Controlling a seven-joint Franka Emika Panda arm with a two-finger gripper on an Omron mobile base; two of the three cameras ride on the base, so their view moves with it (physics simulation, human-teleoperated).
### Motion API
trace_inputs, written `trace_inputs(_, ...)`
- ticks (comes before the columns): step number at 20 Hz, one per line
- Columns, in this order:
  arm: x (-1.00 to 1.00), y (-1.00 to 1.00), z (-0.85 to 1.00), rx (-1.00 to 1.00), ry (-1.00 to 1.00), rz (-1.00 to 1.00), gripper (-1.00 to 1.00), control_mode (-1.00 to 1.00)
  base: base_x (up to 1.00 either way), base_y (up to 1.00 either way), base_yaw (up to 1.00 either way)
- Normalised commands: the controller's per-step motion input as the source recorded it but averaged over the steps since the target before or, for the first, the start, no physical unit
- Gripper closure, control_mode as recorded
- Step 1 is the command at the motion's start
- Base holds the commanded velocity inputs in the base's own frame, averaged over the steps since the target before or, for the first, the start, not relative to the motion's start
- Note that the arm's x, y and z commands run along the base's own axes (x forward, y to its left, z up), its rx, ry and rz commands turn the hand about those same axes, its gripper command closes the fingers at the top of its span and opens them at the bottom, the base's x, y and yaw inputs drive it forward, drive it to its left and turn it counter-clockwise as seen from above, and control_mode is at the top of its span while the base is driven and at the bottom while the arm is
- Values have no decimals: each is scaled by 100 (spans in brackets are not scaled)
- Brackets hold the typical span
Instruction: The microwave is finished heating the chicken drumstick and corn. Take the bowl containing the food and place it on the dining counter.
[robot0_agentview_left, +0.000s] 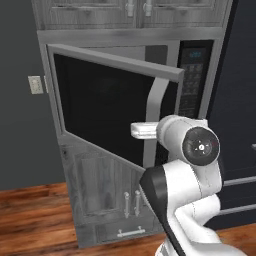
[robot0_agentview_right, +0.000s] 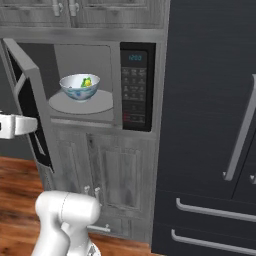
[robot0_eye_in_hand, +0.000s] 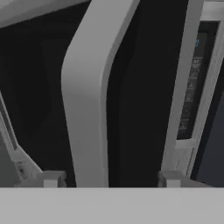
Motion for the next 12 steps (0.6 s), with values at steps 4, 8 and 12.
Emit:
trace_inputs(4,-100,-24,-16,2,-2,0,-100,-100,0,0,0)
trace_inputs(8,-100,-51,-3,9,-2,0,-100,-100,0,0,0)
trace_inputs(12,-41,-100,25,42,-3,13,-100,-100,0,0,0)
